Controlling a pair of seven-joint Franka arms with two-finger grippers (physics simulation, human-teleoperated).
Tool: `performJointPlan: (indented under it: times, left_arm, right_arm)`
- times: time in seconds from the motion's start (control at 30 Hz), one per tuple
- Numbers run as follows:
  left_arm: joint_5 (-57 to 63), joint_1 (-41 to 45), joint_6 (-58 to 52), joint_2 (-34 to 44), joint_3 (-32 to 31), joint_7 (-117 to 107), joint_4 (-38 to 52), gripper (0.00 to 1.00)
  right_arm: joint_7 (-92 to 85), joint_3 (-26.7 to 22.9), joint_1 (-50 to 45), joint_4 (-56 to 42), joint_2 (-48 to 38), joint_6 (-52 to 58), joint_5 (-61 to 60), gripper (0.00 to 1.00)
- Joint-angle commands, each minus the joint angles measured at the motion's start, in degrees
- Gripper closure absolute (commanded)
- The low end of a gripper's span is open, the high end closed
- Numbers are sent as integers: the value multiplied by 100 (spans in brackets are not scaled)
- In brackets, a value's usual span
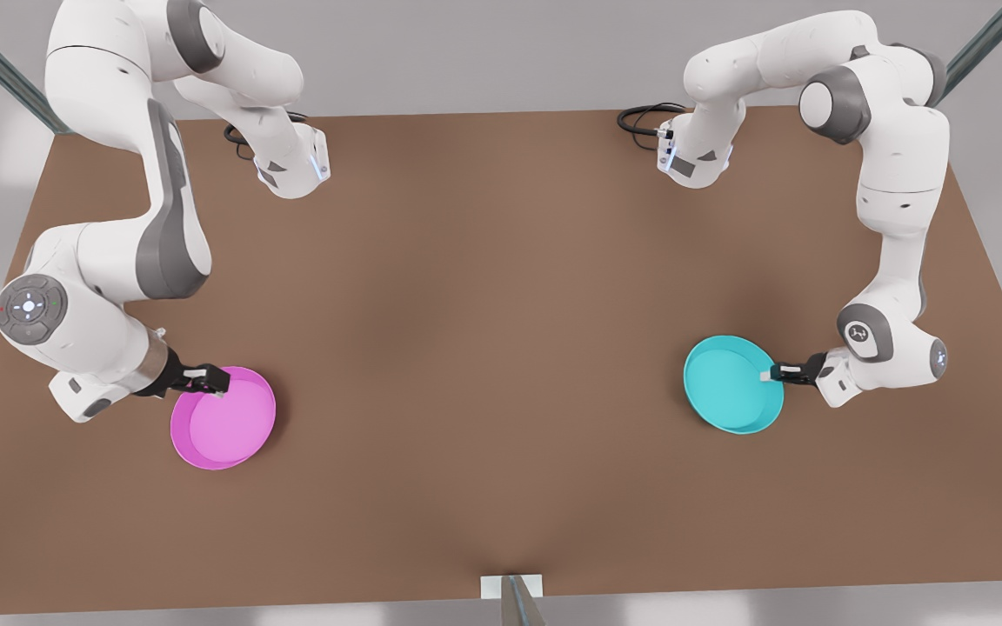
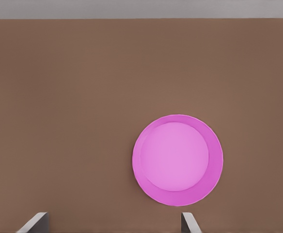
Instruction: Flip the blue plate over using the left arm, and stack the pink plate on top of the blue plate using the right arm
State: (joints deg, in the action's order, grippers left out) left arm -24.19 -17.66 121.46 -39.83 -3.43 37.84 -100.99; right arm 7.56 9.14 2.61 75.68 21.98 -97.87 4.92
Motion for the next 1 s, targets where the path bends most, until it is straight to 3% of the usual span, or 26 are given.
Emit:
performJointPlan:
  times: [0.0,0.67,0.97]
  left_arm:
    - [-183,0,-17,2,0,13,0,75]
    - [-148,0,-219,125,0,-31,176,75]
    - [1442,422,-728,125,36,-453,721,76]
  right_arm:
    - [0,0,12,0,0,5,9,0]
    - [17,0,-6,0,0,5,0,0]
    - [17,0,-23,9,0,5,0,0]
